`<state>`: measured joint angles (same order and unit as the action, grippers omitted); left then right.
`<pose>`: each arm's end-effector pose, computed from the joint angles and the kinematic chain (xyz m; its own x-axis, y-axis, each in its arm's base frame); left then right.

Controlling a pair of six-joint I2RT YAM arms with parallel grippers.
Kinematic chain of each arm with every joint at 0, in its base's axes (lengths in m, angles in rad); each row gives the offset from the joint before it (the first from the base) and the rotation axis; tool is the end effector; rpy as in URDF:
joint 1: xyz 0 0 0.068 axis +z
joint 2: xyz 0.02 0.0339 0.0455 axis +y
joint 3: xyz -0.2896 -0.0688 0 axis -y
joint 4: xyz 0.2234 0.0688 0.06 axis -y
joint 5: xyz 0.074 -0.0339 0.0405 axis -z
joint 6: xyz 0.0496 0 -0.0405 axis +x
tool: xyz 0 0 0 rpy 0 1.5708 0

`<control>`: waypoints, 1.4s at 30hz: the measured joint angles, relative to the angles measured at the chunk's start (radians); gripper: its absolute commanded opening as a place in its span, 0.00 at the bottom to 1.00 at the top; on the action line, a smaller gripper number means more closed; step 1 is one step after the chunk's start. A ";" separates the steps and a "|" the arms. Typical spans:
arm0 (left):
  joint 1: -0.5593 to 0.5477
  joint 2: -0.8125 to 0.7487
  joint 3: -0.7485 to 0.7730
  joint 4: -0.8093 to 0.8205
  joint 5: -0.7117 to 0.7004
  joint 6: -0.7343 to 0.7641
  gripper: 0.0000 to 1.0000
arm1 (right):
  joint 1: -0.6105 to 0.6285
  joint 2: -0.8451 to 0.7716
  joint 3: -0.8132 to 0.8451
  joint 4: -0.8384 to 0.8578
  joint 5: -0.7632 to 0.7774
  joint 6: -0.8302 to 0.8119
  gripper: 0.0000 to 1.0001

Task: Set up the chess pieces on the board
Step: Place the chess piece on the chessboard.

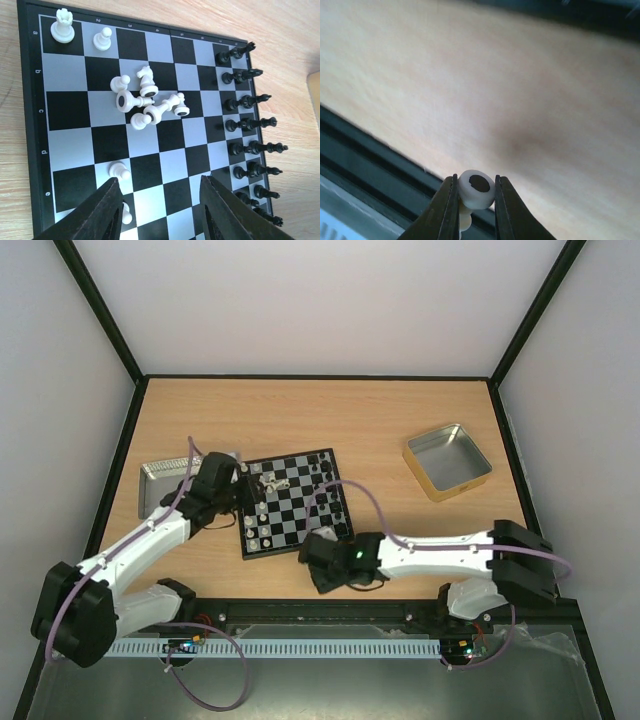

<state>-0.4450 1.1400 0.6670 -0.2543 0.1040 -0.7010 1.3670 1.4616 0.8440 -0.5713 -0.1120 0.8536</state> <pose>0.1940 -0.0982 0.2463 -0.7799 -0.3388 -0.5263 -0.0064 0.8451 -0.5345 0.0454 0.2472 0.2065 -0.8632 -0.4765 -0.1668 -0.5036 0.7903 0.3490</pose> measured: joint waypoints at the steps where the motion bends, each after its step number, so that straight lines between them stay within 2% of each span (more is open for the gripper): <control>1: 0.000 -0.011 -0.009 0.010 0.002 -0.006 0.45 | -0.025 -0.023 0.000 0.008 0.010 0.000 0.13; 7: -0.024 -0.096 -0.087 0.113 0.032 -0.047 0.55 | -0.226 -0.112 0.000 0.172 0.050 0.027 0.13; 12: -0.070 -0.161 -0.123 0.235 0.052 -0.075 0.64 | -0.361 -0.131 -0.001 0.372 0.079 0.152 0.13; 23: -0.159 -0.226 -0.271 0.555 0.077 -0.133 0.65 | -0.470 -0.132 -0.090 0.753 -0.042 0.547 0.13; 29: -0.190 -0.153 -0.294 0.711 0.137 -0.161 0.58 | -0.485 -0.106 -0.147 0.876 -0.123 0.683 0.13; 32: -0.206 -0.124 -0.294 0.766 0.151 -0.171 0.47 | -0.489 -0.093 -0.154 0.924 -0.156 0.734 0.12; 42: -0.220 -0.114 -0.295 0.804 0.154 -0.179 0.26 | -0.491 -0.084 -0.168 0.989 -0.194 0.814 0.12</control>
<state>-0.6647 1.0260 0.3721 0.5499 0.2581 -0.8803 0.8761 1.3777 0.6758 0.4175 -0.3058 1.6680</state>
